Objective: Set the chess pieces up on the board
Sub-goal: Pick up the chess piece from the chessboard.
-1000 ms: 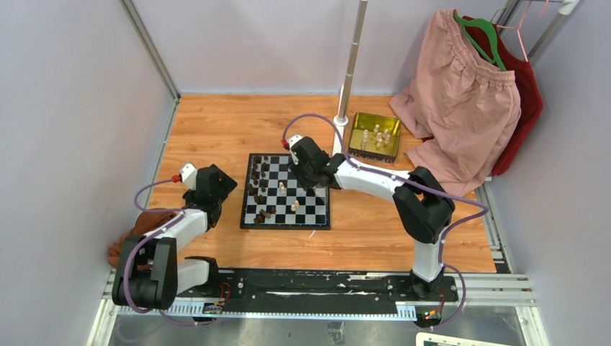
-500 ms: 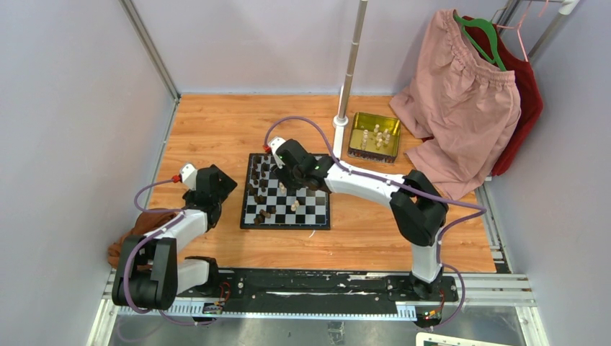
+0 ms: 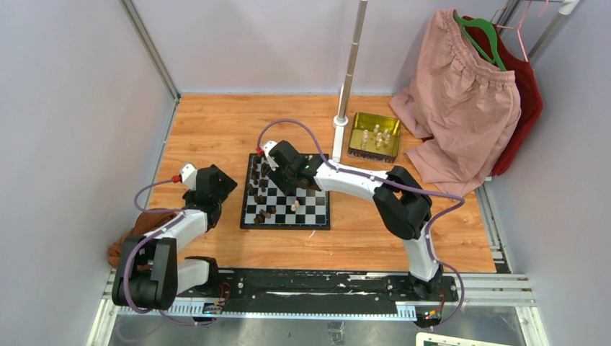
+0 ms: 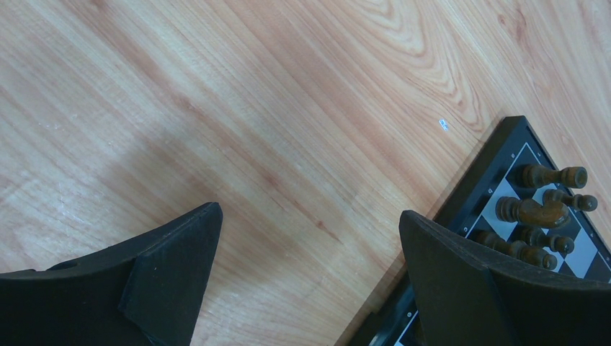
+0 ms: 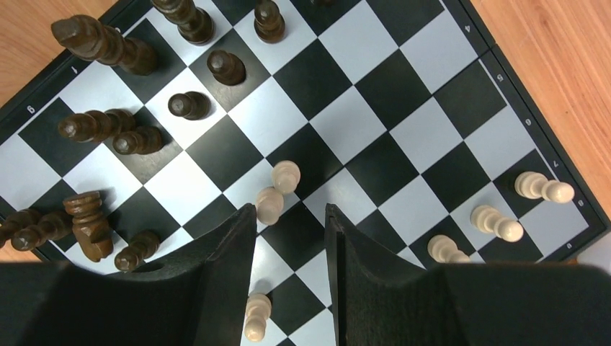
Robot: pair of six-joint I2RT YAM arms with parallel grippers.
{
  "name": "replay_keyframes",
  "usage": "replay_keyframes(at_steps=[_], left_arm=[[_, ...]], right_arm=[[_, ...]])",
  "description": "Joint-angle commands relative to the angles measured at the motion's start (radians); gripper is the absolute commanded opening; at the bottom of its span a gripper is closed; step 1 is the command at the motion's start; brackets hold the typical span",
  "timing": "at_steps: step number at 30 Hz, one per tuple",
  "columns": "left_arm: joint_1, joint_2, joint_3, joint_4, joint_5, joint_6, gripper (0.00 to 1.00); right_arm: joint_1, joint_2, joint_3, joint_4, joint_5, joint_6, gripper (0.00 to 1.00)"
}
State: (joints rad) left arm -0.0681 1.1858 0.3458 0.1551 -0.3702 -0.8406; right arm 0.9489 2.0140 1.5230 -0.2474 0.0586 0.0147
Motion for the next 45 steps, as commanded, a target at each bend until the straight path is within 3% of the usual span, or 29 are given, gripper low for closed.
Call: replay_keyframes(at_steps=[1,18,21,27,32,45], left_arm=[[-0.004,-0.012,-0.009,0.02,-0.024,0.014,1.0],[-0.005,-0.001,-0.001,0.021,-0.023,0.017,1.0],[-0.005,0.001,-0.001,0.021,-0.022,0.017,1.0],[-0.005,0.0,-0.001,0.021,-0.02,0.018,1.0],[-0.004,0.002,0.0,0.02,-0.021,0.02,1.0],[-0.004,-0.005,-0.004,0.021,-0.021,0.018,1.0]], right_arm=[[0.016,0.026,0.041,-0.005,-0.021,-0.01,0.44],[0.016,0.072,0.063,-0.007,-0.038,-0.01,0.37],[0.016,0.074,0.062,-0.006,-0.037,-0.01,0.31],[0.016,0.068,0.056,-0.006,-0.033,-0.011,0.09],[0.016,0.041,0.041,-0.007,-0.025,-0.01,0.01],[0.016,-0.023,-0.013,-0.004,0.022,-0.01,0.0]])
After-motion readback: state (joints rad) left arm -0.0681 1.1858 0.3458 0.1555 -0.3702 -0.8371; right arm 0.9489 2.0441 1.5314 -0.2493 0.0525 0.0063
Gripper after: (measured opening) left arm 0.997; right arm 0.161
